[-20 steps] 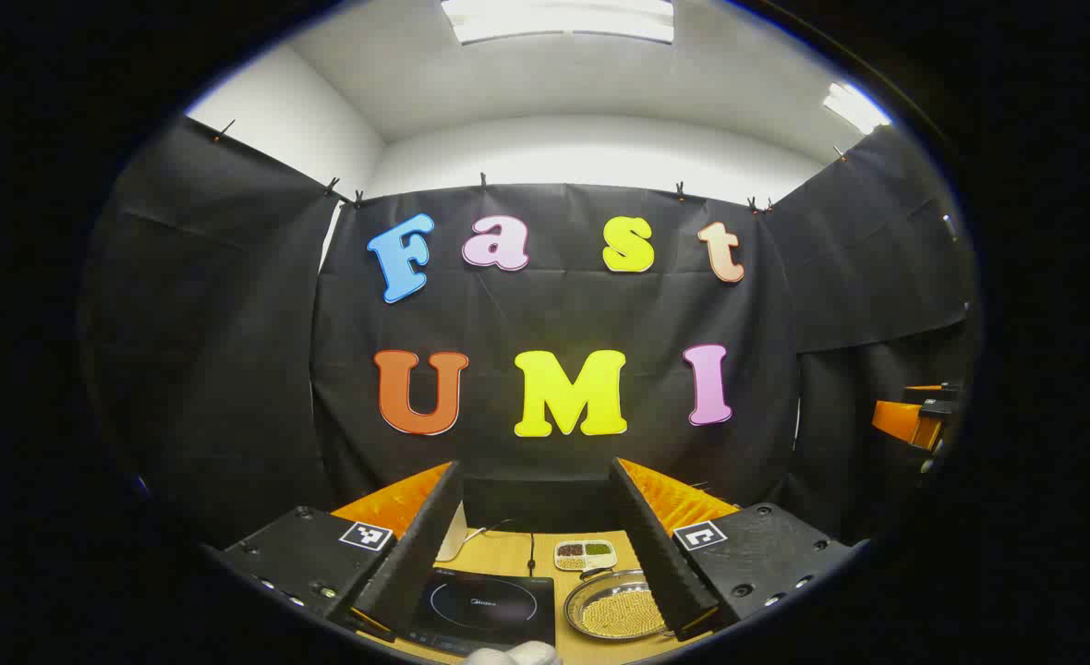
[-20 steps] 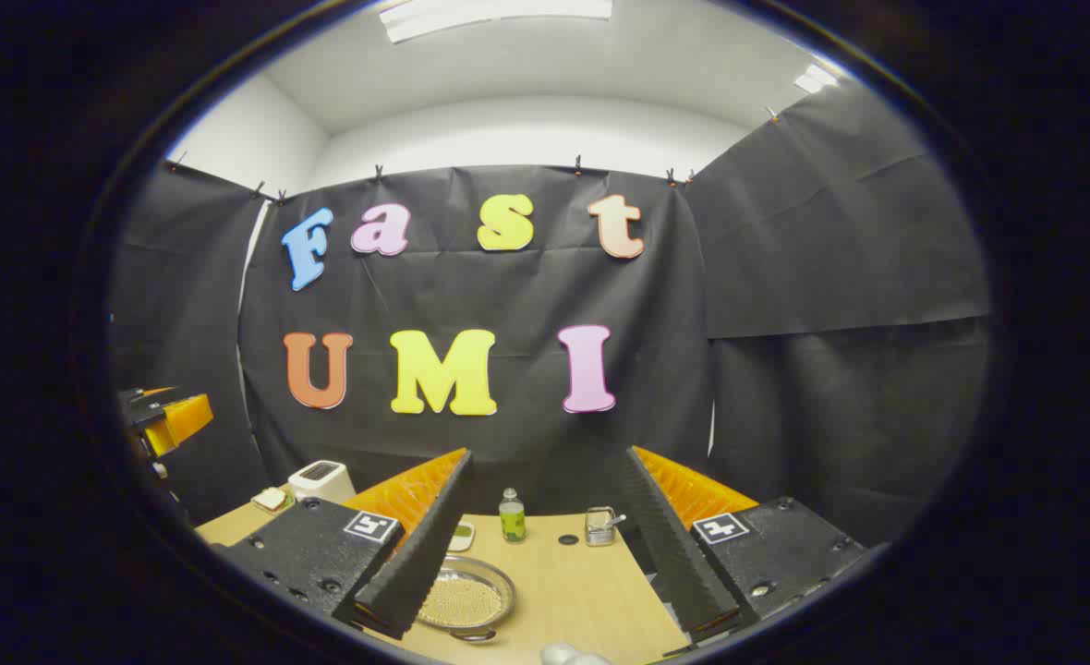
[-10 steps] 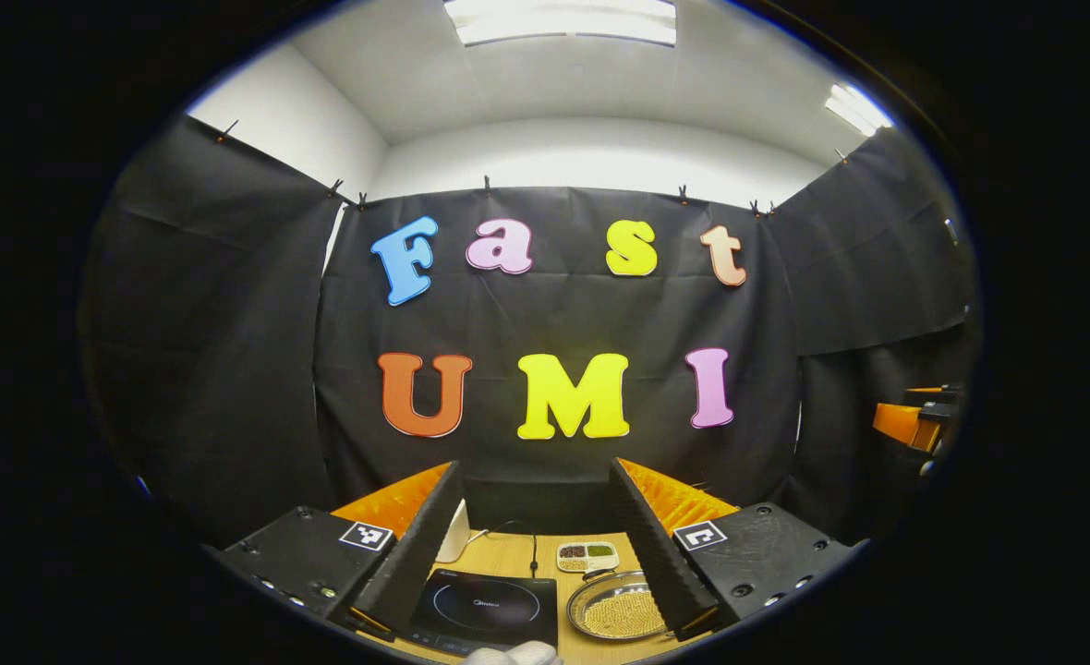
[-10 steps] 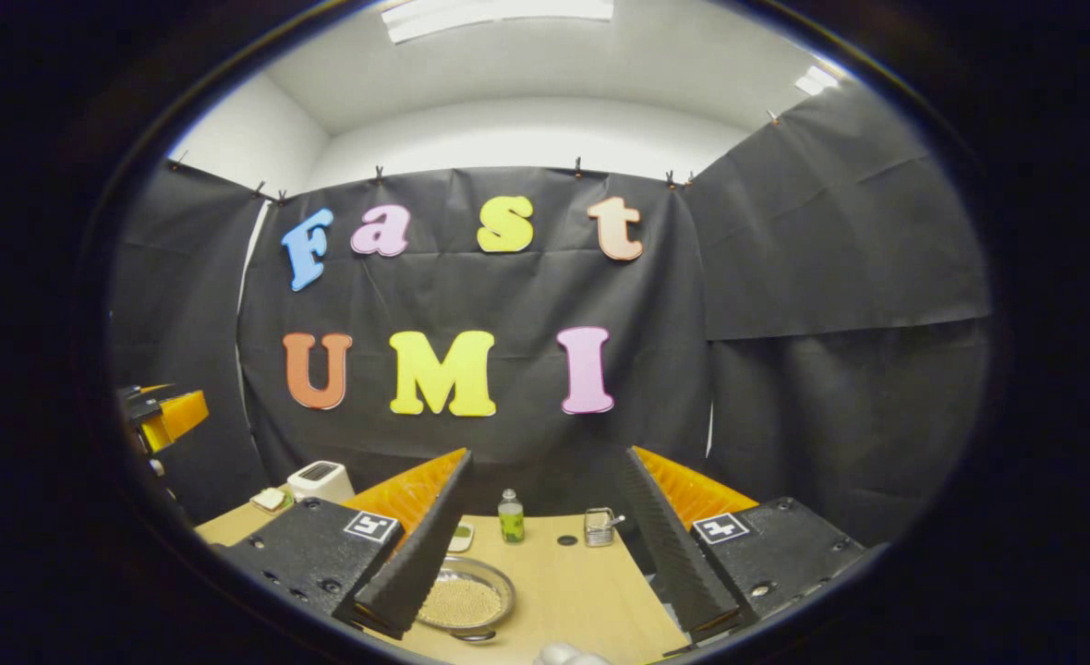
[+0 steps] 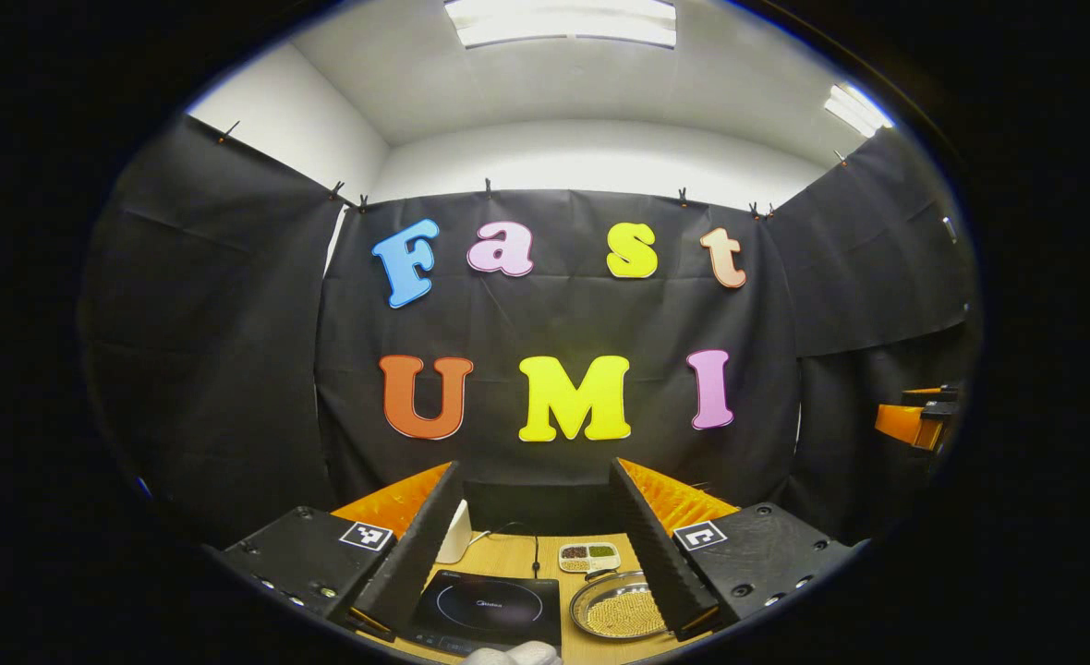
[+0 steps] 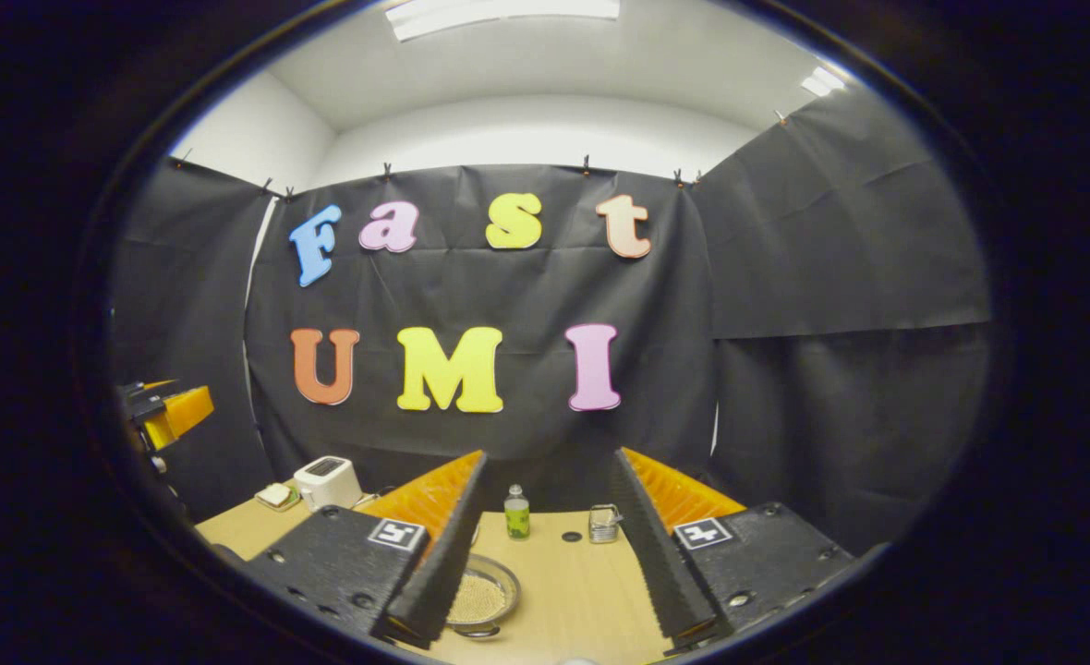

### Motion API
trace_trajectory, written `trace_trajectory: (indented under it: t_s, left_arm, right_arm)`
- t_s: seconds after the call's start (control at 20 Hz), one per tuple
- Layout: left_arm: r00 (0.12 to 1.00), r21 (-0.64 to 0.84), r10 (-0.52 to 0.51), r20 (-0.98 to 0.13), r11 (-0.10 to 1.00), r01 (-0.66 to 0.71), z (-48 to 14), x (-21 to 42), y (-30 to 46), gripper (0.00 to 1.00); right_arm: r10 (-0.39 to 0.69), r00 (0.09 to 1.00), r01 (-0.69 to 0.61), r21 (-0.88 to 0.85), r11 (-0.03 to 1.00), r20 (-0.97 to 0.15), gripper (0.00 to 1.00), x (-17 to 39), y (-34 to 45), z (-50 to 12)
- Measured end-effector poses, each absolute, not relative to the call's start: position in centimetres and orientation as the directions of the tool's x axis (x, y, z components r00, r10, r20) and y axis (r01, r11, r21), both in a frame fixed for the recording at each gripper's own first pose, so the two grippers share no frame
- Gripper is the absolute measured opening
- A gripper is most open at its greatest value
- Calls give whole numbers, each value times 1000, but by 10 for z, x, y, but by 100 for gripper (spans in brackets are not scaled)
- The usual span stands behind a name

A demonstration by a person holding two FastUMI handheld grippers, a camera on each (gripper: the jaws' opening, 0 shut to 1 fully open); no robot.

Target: First push the handle of the pot to place it horizontally, then grasp the pot with both hands and set it on the induction cooktop.

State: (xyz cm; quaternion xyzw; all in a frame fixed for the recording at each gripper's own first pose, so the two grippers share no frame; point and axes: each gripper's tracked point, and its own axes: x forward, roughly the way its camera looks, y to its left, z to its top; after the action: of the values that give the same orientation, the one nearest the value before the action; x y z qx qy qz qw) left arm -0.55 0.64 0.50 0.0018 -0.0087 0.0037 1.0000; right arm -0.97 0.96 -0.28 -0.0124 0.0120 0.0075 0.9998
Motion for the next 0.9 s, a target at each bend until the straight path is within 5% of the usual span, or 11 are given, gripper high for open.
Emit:
trace_trajectory:
  t_s: [0.15,0.2,0.3,0.45,0.5,0.55,0.6,0.65,0.9]
  left_arm:
    - [1000,4,5,19,1000,-5,6,-5,7,94]
    - [1000,3,2,18,1000,-3,6,-5,8,84]
    - [1000,6,6,18,1000,-6,7,-5,8,94]
    - [1000,3,16,21,1000,-16,8,-6,11,94]
    - [1000,4,22,20,1000,-22,7,-6,12,84]
    - [999,7,26,20,1000,-26,8,-6,15,94]
    - [999,10,31,19,999,-31,8,-6,16,95]
    - [999,12,34,16,999,-34,6,-7,16,84]
    - [999,7,41,3,999,-41,0,-9,15,94]
  right_arm:
    - [60,997,-61,-7,998,-48,23,-12,19,-7]
    - [85,994,-84,13,996,-65,8,-11,24,-13]
    - [118,987,-115,32,993,-105,1,-10,28,-21]
    - [123,983,-121,19,992,-140,1,-5,27,-37]
    - [136,980,-136,8,991,-145,0,-5,32,-43]
    - [157,975,-159,-5,987,-156,0,-4,37,-51]
    - [180,969,-185,-12,983,-170,4,-4,44,-63]
    - [203,960,-207,-1,978,-194,4,-4,49,-77]
    - [235,917,-250,-5,968,-321,1,-6,62,-168]
